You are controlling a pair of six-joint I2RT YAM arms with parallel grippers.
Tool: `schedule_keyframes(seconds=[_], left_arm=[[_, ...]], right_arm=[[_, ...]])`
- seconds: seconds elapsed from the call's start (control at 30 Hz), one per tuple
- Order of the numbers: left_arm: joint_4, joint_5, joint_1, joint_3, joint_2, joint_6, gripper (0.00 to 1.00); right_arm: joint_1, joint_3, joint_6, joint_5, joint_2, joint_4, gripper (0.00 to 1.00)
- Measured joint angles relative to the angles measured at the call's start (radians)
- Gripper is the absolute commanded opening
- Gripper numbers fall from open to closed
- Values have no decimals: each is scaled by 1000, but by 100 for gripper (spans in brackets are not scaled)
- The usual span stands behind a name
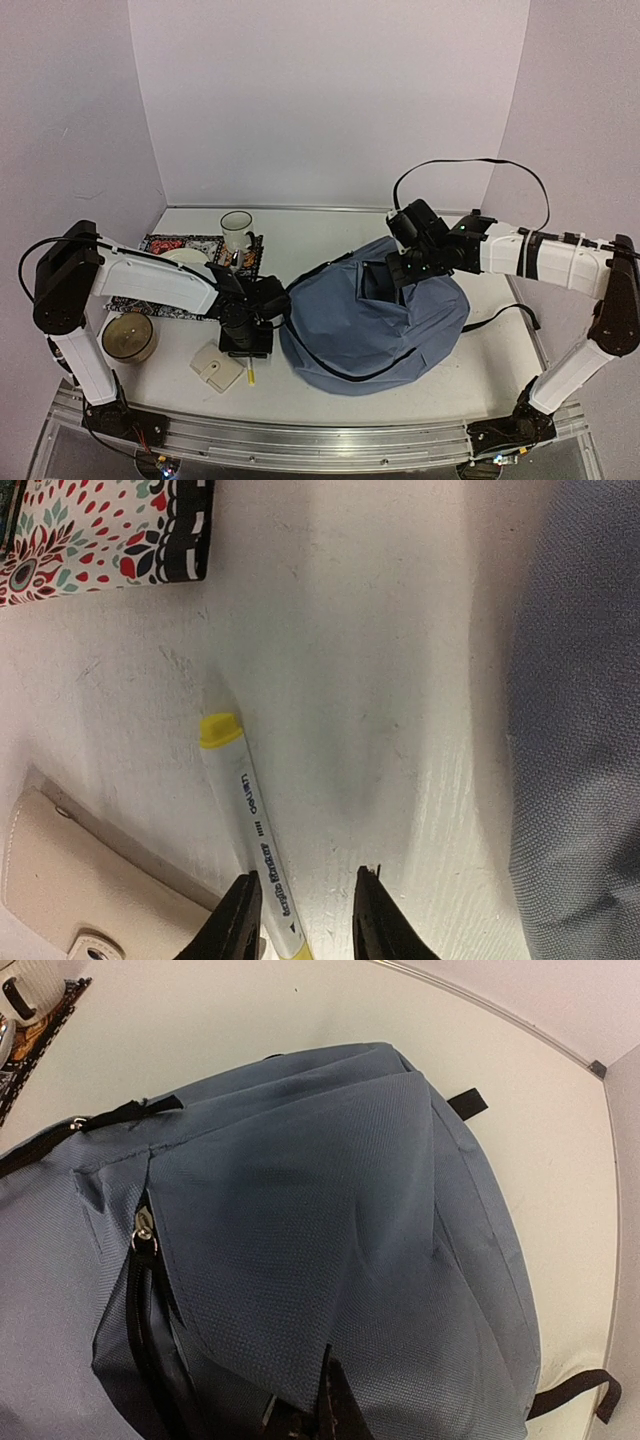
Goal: Pack the student bag
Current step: Pick up the pen at the center of the board.
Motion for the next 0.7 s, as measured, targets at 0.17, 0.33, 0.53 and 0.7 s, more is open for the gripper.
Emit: schedule_keyframes(seconds=[0.17, 0.33, 0.53, 0.7], left_arm=[[-12, -2, 2, -1, -2, -2, 35], [-38, -11, 2, -1, -5, -17, 38], [-57, -18, 2, -1, -9, -26, 32], [-57, -17, 2, -1, 3, -26, 25]], right_arm=[[0, -1, 0, -3, -1, 2, 0], [0, -1, 0, -6, -1, 3, 0], [0, -1, 0, -9, -1, 5, 0], [-2, -1, 0, -10, -1, 5, 0]])
